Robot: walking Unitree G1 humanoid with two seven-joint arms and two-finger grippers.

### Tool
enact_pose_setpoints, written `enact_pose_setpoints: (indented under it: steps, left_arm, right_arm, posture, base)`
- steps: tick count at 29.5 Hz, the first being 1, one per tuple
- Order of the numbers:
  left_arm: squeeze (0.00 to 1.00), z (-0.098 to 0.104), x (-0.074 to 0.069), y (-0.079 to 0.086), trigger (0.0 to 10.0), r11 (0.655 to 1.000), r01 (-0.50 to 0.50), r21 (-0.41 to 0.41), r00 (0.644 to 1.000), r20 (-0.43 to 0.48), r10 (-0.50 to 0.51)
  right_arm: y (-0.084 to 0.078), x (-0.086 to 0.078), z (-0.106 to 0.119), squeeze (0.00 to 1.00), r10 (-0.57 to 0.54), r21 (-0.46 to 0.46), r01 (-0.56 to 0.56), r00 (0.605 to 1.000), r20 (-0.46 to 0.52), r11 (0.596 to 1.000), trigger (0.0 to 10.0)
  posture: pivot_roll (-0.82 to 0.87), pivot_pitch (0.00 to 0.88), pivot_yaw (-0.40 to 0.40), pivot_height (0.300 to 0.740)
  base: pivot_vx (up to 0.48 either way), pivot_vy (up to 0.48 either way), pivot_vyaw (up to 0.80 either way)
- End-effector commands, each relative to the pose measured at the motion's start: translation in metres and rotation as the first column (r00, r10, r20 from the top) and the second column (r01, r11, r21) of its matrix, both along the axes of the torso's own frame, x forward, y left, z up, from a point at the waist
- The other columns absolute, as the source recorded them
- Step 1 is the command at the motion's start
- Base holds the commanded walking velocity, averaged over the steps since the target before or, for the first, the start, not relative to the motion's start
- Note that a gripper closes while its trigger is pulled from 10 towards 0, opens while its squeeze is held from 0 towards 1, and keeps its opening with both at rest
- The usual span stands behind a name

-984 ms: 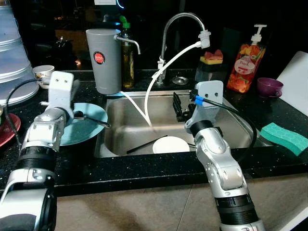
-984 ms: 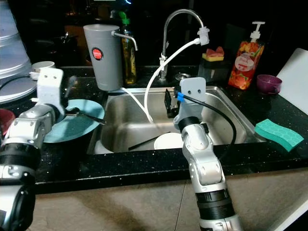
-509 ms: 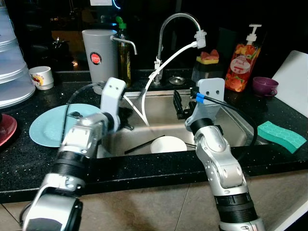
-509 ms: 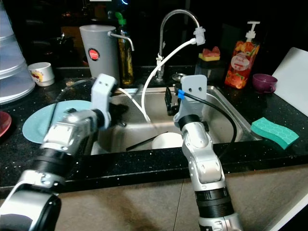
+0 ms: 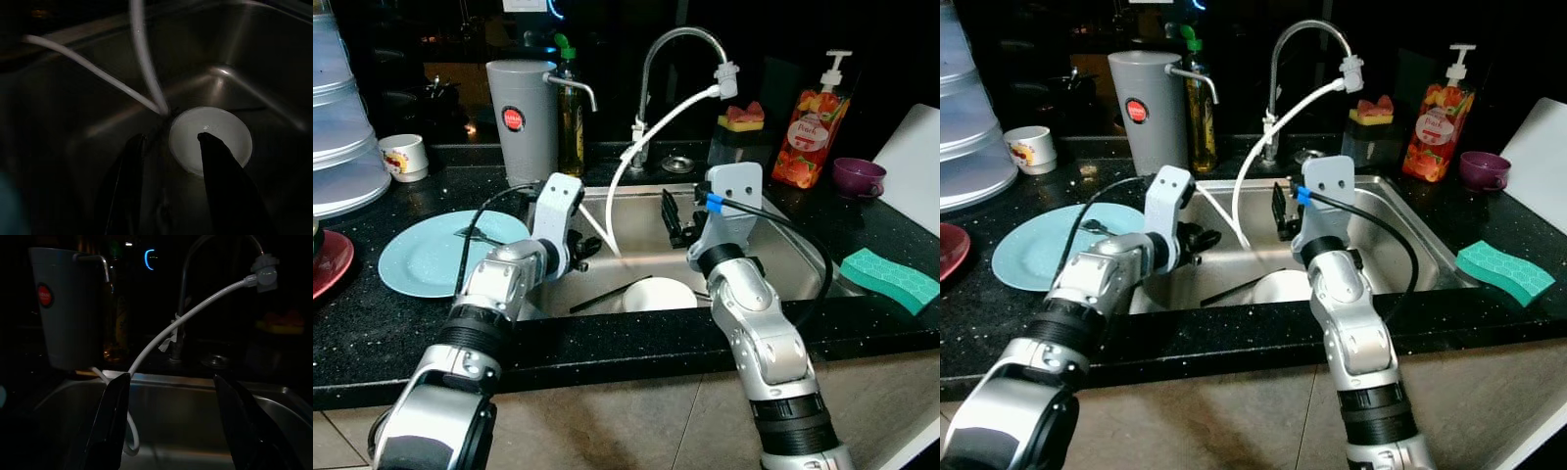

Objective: Kitchen organization

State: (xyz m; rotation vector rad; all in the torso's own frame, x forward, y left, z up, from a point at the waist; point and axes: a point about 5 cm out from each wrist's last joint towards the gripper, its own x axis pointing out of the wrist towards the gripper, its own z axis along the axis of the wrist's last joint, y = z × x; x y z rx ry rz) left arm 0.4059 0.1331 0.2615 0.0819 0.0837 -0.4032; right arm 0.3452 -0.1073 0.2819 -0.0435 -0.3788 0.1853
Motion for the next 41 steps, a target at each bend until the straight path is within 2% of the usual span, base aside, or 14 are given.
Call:
enact_pose_setpoints:
  steps: [1,3,4,6,7,8,12,16,21,25,26,35,41]
  left_arm:
    - [0.0,0.007,0.002,0.01,10.0,0.998,-0.054,-0.011,0.998,0.017,0.054]
    - [0.0,0.011,0.004,0.033,10.0,0.976,-0.199,-0.083,0.98,-0.016,0.199]
    - [0.0,0.012,0.005,0.047,10.0,0.948,-0.288,-0.135,0.957,-0.049,0.284]
    - [0.0,0.012,0.006,0.067,10.0,0.892,-0.401,-0.209,0.916,-0.105,0.387]
    - [0.0,0.012,0.005,0.073,10.0,0.87,-0.433,-0.234,0.901,-0.125,0.415]
    - [0.0,0.012,0.005,0.073,10.0,0.87,-0.433,-0.234,0.901,-0.125,0.415]
    - [0.0,0.002,0.004,0.094,10.0,0.786,-0.532,-0.313,0.846,-0.235,0.479]
    - [0.0,-0.003,0.004,0.097,10.0,0.766,-0.547,-0.338,0.836,-0.274,0.476]
    - [0.0,-0.012,0.006,0.094,10.0,0.701,-0.572,-0.427,0.816,-0.386,0.431]
    - [0.0,-0.015,0.006,0.092,10.0,0.679,-0.575,-0.457,0.813,-0.412,0.411]
    - [0.0,-0.018,0.007,0.091,10.0,0.661,-0.586,-0.468,0.804,-0.432,0.408]
    - [0.0,-0.025,0.007,0.094,10.0,0.63,-0.613,-0.476,0.784,-0.461,0.415]
    - [0.0,-0.036,0.004,0.1,10.0,0.599,-0.647,-0.472,0.756,-0.503,0.419]
  right_arm:
    - [0.002,-0.001,-0.004,0.0,0.024,-0.015,-0.024,1.0,-0.016,1.0,10.0]
    - [0.014,-0.006,-0.004,0.0,0.159,-0.057,-0.16,0.987,-0.018,0.985,10.0]
    - [0.022,-0.012,-0.005,0.0,0.243,-0.1,-0.244,0.97,-0.02,0.965,10.0]
    - [0.032,-0.019,-0.006,0.0,0.339,-0.152,-0.339,0.94,-0.026,0.928,10.0]
    - [0.034,-0.021,-0.006,0.0,0.362,-0.164,-0.361,0.932,-0.027,0.918,10.0]
    - [0.034,-0.021,-0.006,0.0,0.362,-0.164,-0.361,0.932,-0.027,0.918,10.0]
    - [0.04,-0.026,-0.009,0.0,0.429,-0.175,-0.429,0.902,-0.041,0.886,10.0]
    - [0.042,-0.029,-0.008,0.0,0.455,-0.168,-0.454,0.89,-0.038,0.875,10.0]
    - [0.041,-0.039,-0.001,0.0,0.521,-0.161,-0.515,0.854,-0.01,0.842,10.0]
    - [0.041,-0.04,-0.001,0.0,0.527,-0.162,-0.521,0.85,-0.007,0.838,10.0]
    - [0.041,-0.041,0.0,0.0,0.529,-0.162,-0.523,0.848,-0.005,0.837,10.0]
    - [0.043,-0.046,0.005,0.0,0.539,-0.152,-0.532,0.842,0.005,0.833,10.0]
    - [0.046,-0.056,0.008,0.0,0.555,-0.124,-0.549,0.832,0.018,0.827,10.0]
  posture:
    - [0.06,0.076,-0.008,0.74]
    - [0.07,0.082,-0.009,0.74]
    - [0.07,0.083,-0.011,0.74]
    - [0.07,0.086,-0.014,0.74]
    - [0.07,0.086,-0.014,0.74]
    - [0.07,0.086,-0.014,0.74]
    - [0.07,0.087,-0.017,0.74]
    - [0.07,0.095,-0.019,0.74]
    - [0.06,0.105,-0.015,0.74]
    - [0.06,0.105,-0.015,0.74]
    - [0.05,0.112,-0.015,0.74]
    - [0.04,0.142,-0.011,0.74]
    - [0.04,0.196,0.008,0.74]
  base:
    - [0.0,0.0,0.0]
    - [0.0,0.0,0.0]
    - [0.0,0.0,0.0]
    - [0.0,0.0,0.0]
    - [0.0,0.0,0.0]
    - [0.0,0.0,0.0]
    - [0.0,0.0,0.0]
    - [0.0,0.0,0.0]
    - [0.0,0.0,0.0]
    - [0.0,0.0,0.0]
    - [0.0,0.0,0.0]
    - [0.0,0.0,0.0]
    - [0.0,0.0,0.0]
